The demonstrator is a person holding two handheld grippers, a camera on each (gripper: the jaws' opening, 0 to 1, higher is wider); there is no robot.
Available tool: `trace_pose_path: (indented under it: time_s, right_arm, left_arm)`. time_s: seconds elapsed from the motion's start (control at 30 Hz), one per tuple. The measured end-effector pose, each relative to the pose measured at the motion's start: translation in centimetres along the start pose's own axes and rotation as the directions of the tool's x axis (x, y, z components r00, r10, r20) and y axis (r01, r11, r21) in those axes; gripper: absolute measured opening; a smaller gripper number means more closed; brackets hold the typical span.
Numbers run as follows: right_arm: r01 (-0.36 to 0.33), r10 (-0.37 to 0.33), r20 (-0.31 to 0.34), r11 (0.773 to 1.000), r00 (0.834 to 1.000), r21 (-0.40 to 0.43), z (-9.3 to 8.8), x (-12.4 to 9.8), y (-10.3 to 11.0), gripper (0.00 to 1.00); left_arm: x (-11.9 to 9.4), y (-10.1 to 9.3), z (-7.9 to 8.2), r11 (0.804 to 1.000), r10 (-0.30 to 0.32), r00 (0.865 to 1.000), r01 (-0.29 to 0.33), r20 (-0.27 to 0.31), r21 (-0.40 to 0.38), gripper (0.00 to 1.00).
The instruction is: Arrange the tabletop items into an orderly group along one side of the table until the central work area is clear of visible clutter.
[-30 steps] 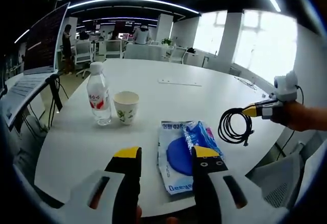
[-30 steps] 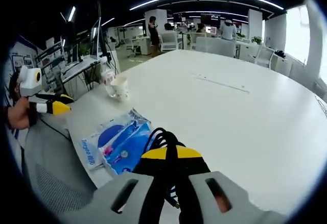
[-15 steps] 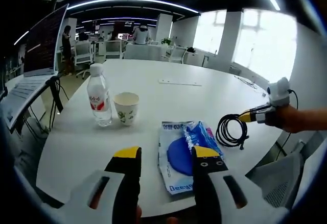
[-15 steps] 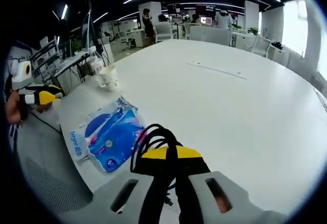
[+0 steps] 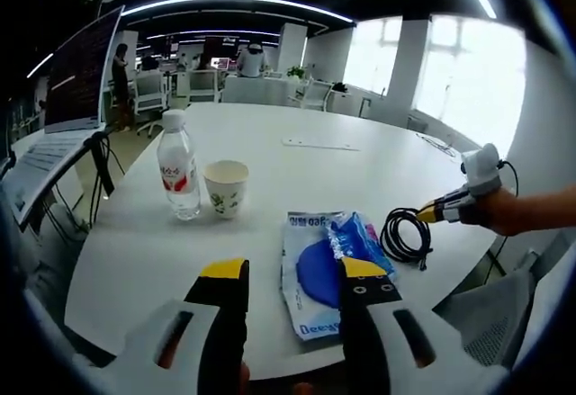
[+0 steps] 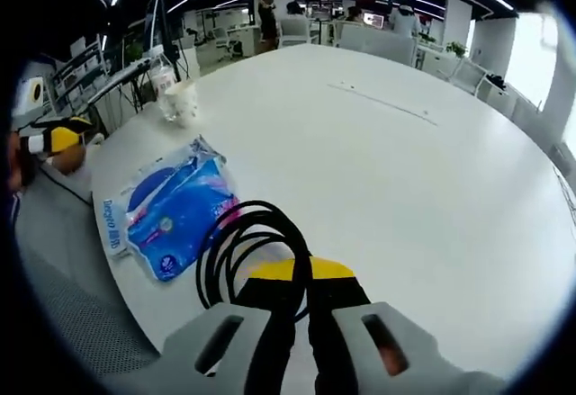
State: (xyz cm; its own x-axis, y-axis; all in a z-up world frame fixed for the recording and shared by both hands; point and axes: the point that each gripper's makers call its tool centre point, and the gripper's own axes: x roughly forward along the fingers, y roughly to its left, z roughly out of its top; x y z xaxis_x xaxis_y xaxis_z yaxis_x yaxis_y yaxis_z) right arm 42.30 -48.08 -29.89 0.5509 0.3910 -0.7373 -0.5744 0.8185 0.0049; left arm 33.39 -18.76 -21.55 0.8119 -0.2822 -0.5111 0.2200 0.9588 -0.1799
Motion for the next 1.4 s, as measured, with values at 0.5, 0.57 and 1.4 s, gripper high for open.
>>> trace_pose_path:
  time_s: [0.5,0.57,1.4]
  right_arm:
    - [0.001,0.0,-0.021,0.999,1.0,0.049,-1.0,1.2,-1.0,0.0]
    - [0.003,-0.002,-0.022,0.999,1.0,0.05,-1.0,1.3,-1.0,0.0]
    - [0.014,-0.013,-0.016,0.998,1.0,0.059,-1.1,0.9,-2.0,0.03]
  left_arm:
    - [-0.5,0.8,0.2,0.999,0.037,0.999,-0.037,0.006,-0.015,0.38]
    - [-0.6,0.9,0.1,0.999,0.041,0.999,-0.041,0.006,-0.017,0.38]
    - [-0.8,1.1,-0.3,0.998,0.061,0.998,-0.061,-0.011,-0.009,0.38]
